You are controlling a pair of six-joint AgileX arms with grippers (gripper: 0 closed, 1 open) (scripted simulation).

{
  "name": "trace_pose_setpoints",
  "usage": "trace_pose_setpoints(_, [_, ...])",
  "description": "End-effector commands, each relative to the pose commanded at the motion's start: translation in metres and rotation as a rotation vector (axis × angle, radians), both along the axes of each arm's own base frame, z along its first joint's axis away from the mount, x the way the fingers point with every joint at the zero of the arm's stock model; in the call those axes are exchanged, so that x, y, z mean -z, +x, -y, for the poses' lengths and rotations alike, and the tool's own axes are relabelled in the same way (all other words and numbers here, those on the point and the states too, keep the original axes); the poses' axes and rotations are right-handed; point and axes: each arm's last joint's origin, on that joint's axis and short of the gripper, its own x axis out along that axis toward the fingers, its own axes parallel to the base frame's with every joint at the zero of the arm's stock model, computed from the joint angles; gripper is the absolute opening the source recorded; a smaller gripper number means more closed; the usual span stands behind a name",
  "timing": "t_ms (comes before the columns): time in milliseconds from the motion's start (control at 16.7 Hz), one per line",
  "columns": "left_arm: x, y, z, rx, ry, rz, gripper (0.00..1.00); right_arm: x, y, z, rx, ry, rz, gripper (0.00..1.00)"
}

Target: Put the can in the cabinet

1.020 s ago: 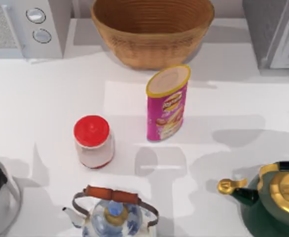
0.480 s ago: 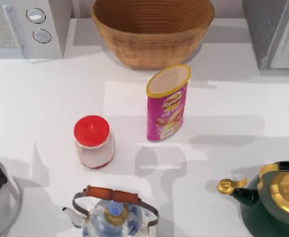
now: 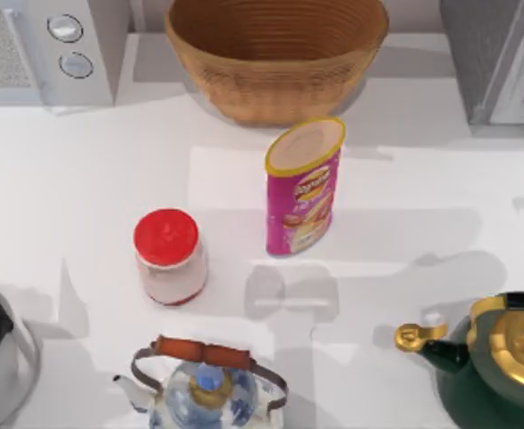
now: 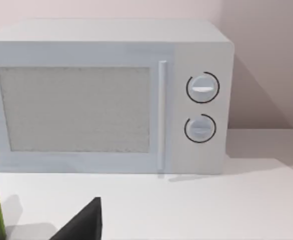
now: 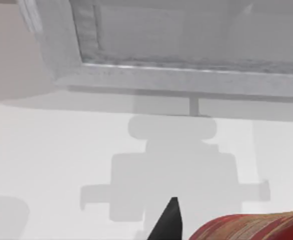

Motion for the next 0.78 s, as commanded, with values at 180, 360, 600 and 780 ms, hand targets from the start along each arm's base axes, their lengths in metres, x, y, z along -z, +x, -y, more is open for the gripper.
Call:
trace_pose_setpoints(180, [0.000,0.000,0.000,0.000,0.000,0.000,1.00,-0.008,-0.032,-0.016,-0.044,-0.018,0.163,0.00])
trace_pose_setpoints(360, [0.000,0.000,0.000,0.000,0.000,0.000,1.00,0.004,-0.073,-0.033,-0.079,-0.025,0.312,0.00])
trace_pose_setpoints(600, [0.000,0.000,0.000,0.000,0.000,0.000,1.00,0.044,-0.128,-0.047,-0.080,-0.023,0.510,0.00])
trace_pose_setpoints(780, [0.000,0.000,0.000,0.000,0.000,0.000,1.00,0.082,-0.147,-0.049,-0.042,-0.004,0.600,0.00])
